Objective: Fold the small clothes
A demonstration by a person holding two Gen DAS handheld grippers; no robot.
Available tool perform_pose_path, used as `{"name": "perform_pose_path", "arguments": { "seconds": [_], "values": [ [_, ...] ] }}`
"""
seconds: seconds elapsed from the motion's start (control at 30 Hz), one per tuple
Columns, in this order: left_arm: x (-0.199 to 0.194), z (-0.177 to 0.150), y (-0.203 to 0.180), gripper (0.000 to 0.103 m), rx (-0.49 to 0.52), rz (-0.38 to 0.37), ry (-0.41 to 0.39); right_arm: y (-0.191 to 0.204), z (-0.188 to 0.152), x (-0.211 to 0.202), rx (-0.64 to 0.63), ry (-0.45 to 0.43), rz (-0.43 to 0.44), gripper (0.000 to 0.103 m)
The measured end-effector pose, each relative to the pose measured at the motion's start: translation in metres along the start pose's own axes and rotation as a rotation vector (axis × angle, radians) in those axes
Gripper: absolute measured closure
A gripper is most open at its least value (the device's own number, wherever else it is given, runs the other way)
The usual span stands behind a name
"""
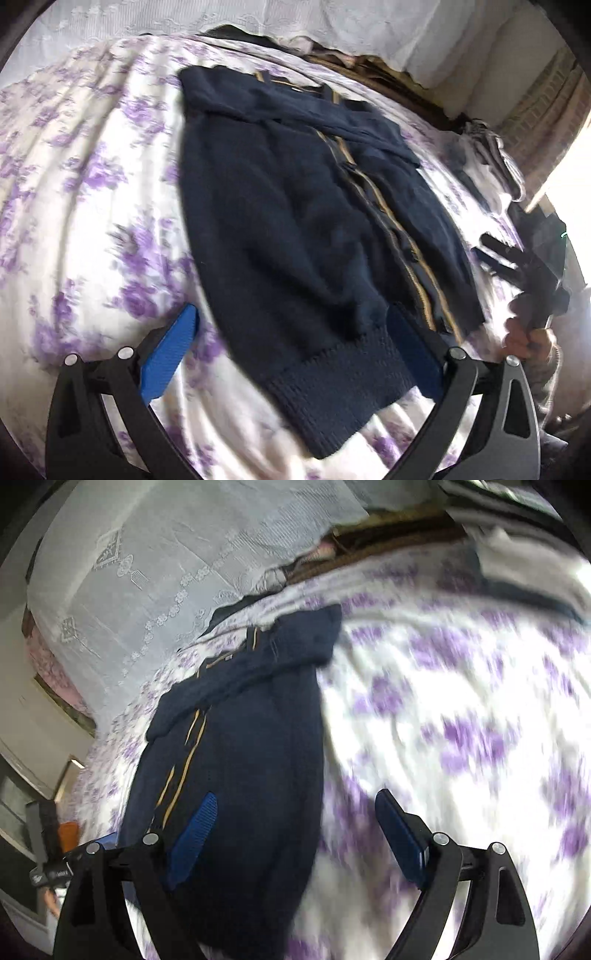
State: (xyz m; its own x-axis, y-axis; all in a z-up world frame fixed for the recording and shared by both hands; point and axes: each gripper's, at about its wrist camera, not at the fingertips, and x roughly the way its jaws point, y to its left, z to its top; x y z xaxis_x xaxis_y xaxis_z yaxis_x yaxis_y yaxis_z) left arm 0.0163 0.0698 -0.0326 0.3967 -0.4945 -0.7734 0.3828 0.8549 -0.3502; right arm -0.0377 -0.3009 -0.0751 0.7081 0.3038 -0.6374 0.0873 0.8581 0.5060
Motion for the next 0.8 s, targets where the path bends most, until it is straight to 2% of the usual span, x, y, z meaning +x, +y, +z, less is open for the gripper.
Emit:
{"name": "perform_pose_path", "arguments": {
  "seconds": [0.1, 0.2, 0.3, 0.5, 0.57, 0.63, 0.7, 0.8],
  "values": [
    [0.005, 0.000, 0.006, 0.004, -0.033, -0.024, 0.024, -0.003, -0.011, -0.009, -0.002, 0.008, 0.042, 0.015],
    [-0.001, 0.001, 0.012, 0.004, -0.084, -0.121, 0.010, -0.002, -0.016, -0.011, -0.003, 0.015, 0.071, 0.015],
    [-0.008, 0.001, 0.010, 0.004, -0.078, -0.209, -0.020, 0.001, -0.015, -0.008, -0.004, 0.030, 0.097, 0.015],
    [0.019, 0.023, 0.020, 0.004, -0.115, -0.208, 0.038, 0.006, -0.005, 0.010, 0.012, 0.079, 0.146, 0.015],
    [0.020, 0.027, 0.024, 0.004, -0.138, -0.225, 0.027, 0.005, 0.000, 0.013, 0.029, 0.081, 0.159, 0.018],
    [0.015, 0.024, 0.022, 0.005, -0.130, -0.257, 0.019, 0.002, 0.002, 0.015, 0.053, 0.080, 0.183, 0.029],
    [0.009, 0.017, 0.016, 0.009, -0.108, -0.321, 0.029, 0.000, -0.002, 0.015, 0.062, 0.087, 0.193, 0.039],
    [0.010, 0.002, -0.002, 0.020, -0.034, -0.212, 0.065, 0.001, -0.011, 0.011, 0.043, 0.097, 0.186, 0.045]
  ]
}}
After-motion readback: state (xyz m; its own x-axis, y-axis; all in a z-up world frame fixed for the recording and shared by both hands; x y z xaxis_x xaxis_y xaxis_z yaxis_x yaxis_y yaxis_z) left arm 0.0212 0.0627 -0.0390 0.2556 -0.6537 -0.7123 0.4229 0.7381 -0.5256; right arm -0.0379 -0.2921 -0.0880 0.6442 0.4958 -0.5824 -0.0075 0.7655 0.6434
